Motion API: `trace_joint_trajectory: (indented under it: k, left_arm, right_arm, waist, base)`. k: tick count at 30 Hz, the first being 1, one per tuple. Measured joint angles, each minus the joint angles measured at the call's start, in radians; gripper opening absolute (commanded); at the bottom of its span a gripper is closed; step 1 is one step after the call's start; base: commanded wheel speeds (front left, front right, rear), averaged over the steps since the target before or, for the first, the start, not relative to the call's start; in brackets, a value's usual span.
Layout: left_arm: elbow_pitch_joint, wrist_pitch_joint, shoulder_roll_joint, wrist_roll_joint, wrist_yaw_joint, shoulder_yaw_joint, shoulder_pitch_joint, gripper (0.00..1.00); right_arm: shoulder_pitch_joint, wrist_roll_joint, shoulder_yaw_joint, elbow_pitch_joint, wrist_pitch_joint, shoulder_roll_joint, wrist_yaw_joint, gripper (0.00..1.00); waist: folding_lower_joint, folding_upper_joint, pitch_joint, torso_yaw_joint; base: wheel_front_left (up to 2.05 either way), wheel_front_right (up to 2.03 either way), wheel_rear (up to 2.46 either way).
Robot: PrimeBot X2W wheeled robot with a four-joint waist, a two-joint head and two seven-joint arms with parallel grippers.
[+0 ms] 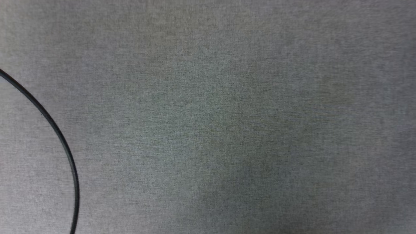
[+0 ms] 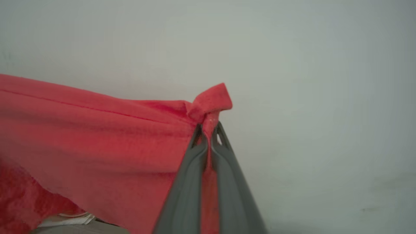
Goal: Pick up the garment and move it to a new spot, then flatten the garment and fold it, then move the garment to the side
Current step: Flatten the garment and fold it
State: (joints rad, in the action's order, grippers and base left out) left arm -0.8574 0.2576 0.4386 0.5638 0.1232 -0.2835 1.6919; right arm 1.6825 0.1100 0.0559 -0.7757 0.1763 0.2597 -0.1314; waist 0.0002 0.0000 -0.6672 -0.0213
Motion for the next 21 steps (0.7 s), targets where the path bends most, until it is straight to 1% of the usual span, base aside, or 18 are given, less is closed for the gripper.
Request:
trace_joint_trajectory:
  k: [2,5,9,13,18,21]
  left_arm:
    - [-0.024,0.001,-0.009,0.008,0.003,-0.006,-0.032,0.0]
    - [-0.047,0.002,-0.015,0.021,0.006,-0.018,-0.11,0.0]
    - [-0.019,0.002,-0.005,0.046,0.006,-0.025,-0.248,0.0]
    - [0.044,0.003,0.022,0.066,0.008,-0.018,-0.463,0.0]
    - [0.139,0.002,0.023,0.08,0.007,0.015,-0.774,0.0]
    - [0.211,0.002,0.021,0.084,-0.014,0.032,-0.958,0.0]
  right_arm:
    - [-0.016,0.015,0.009,-0.03,-0.019,-0.003,0.0,0.0]
    - [-0.083,0.037,0.032,-0.075,-0.058,-0.012,0.0,0.0]
    - [-0.196,0.079,0.087,-0.124,-0.103,-0.022,0.0,0.0]
    - [-0.361,0.135,0.151,-0.155,-0.142,-0.028,0.0,0.0]
    - [-0.579,0.218,0.222,-0.16,-0.18,-0.024,0.0,0.0]
    - [-0.71,0.266,0.253,-0.149,-0.19,-0.015,0.0,0.0]
  waist:
    - [0.0,0.0,-0.011,-0.005]
    - [0.0,0.0,0.004,-0.009]
    - [-0.0001,0.0,0.054,-0.004]
    - [-0.0001,0.0,0.126,0.007]
    - [-0.0003,0.0,0.238,0.015]
    - [-0.0003,0.0,0.311,0.019]
  base:
    - [0.0,0.0,0.0]
    - [0.0,0.0,0.0]
    - [0.0,0.0,0.0]
    - [0.0,0.0,0.0]
    - [0.0,0.0,0.0]
    - [0.0,0.0,0.0]
